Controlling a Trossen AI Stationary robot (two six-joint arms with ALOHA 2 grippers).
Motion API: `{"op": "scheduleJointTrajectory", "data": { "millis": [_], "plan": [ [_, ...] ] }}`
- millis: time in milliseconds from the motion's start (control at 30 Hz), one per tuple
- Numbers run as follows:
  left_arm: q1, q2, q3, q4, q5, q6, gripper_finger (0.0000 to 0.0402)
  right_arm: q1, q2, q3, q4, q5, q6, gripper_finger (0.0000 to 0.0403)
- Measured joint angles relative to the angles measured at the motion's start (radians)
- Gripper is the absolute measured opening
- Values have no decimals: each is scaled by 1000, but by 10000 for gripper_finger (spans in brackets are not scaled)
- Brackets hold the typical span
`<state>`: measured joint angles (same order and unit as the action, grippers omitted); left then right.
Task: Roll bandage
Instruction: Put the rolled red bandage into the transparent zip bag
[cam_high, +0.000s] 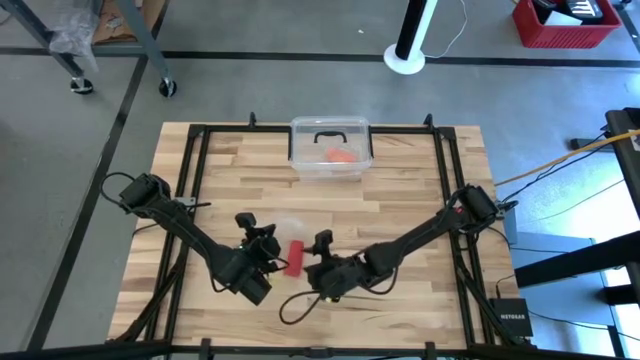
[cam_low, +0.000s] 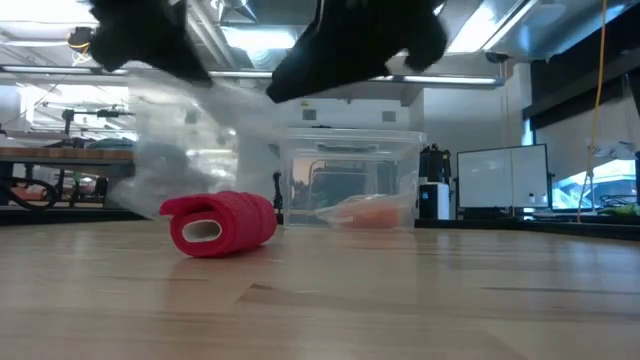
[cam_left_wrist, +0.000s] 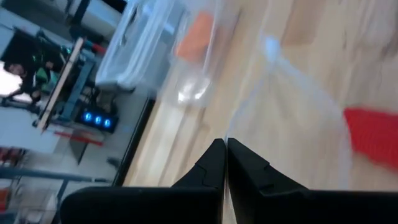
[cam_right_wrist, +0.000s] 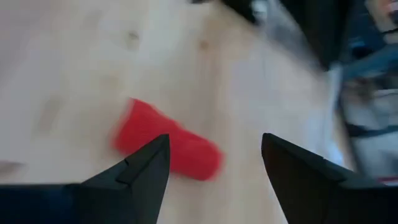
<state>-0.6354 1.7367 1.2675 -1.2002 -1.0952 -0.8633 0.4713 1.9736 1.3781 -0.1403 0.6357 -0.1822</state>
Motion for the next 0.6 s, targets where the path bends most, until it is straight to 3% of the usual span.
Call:
{"op": "scheduleJointTrajectory", "data": {
  "millis": [200, 333, 600],
  "plan": [
    [-38, 0, 0, -160, 36, -181, 3, -1, 5, -40, 129, -131, 199, 255],
    [-56, 0, 1, -239, 61, -289, 3, -6, 66, -49, 204, -149, 278, 255],
    [-97, 0, 1, -256, 89, -329, 3, -7, 208, 14, 306, 13, 247, 255]
  ]
}}
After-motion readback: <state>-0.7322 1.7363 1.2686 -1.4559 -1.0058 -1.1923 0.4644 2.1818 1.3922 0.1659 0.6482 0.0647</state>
